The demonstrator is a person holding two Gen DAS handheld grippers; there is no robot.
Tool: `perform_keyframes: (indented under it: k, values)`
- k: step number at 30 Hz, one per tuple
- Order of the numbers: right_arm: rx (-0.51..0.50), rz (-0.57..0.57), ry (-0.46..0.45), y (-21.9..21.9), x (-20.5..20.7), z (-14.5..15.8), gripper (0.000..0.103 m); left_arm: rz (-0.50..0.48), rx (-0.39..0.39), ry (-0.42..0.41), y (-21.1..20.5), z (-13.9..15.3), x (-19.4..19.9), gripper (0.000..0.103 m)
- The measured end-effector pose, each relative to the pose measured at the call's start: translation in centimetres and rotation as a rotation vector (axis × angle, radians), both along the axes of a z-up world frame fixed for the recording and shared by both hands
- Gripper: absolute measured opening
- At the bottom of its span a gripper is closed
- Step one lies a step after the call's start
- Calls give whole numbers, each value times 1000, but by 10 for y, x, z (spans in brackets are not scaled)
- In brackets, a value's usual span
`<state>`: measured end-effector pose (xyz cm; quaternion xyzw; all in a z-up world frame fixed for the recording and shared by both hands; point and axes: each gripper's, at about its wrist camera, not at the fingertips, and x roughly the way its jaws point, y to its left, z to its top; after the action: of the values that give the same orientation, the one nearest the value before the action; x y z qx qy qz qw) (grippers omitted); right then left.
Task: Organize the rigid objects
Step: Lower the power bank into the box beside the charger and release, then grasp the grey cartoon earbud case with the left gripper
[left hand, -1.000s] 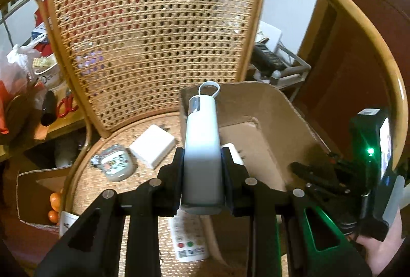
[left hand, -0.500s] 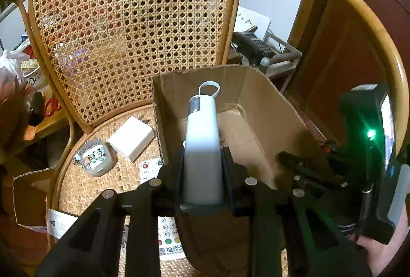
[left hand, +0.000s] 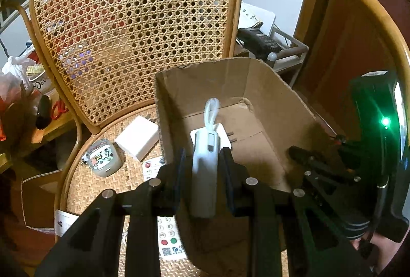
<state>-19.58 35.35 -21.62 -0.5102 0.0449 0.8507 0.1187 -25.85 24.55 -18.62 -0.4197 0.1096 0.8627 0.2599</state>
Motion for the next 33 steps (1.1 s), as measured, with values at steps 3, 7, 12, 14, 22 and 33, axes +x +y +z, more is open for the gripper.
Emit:
perform_keyframes:
  k: [3, 7, 12, 14, 22, 33]
  values:
    - [-1, 1, -3, 1, 0, 0, 6, 9, 4, 2, -4, 1, -1, 26]
    - [-1, 0, -2, 0, 0, 0, 6, 12, 28, 2, -16, 7, -3, 26]
    - [-2, -1, -5, 1, -1, 1, 6, 49, 33, 39, -38, 20, 0, 38]
    - [5, 0, -6, 1, -2, 1, 6, 77, 32, 58, -50, 23, -3, 53]
    - [7, -1, -7, 1, -3, 0, 6, 233, -9, 53, -106, 6, -39, 72]
    - [13, -4, -11, 2, -3, -2, 6, 319, -47, -63, -131, -53, -90, 74]
